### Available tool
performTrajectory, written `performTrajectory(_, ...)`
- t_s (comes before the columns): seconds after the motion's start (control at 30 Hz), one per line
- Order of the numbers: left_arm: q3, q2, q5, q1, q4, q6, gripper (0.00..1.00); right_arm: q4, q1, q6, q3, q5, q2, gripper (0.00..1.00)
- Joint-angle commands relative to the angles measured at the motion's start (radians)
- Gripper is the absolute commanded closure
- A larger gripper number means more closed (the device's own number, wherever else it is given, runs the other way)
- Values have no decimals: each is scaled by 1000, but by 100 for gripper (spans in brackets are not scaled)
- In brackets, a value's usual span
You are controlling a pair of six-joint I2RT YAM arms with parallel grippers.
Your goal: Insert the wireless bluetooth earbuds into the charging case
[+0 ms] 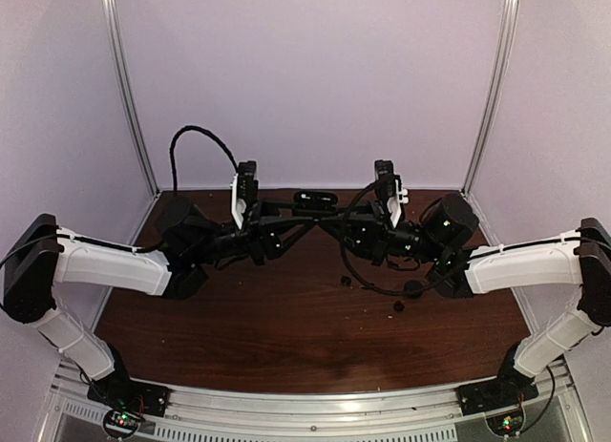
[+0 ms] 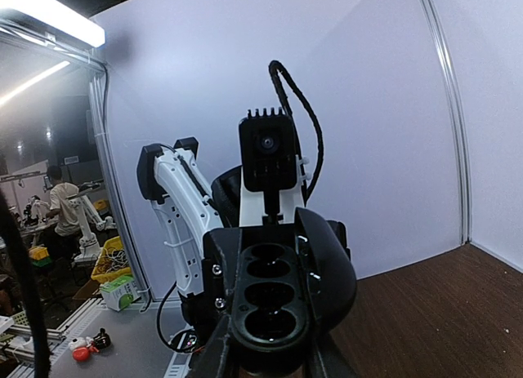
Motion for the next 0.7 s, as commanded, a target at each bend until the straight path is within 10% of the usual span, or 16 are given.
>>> performTrajectory(0.0,30,15,-8,-5,44,-12,61,39,10,-1,31,9,7,100)
performTrajectory(0.5,27,12,-13,-5,45,-11,75,34,14,-13,20,24,2,98)
performTrajectory(0.67,11,-32,-34,-3,-9,42,85,23,13,-25,5,25,-7,78)
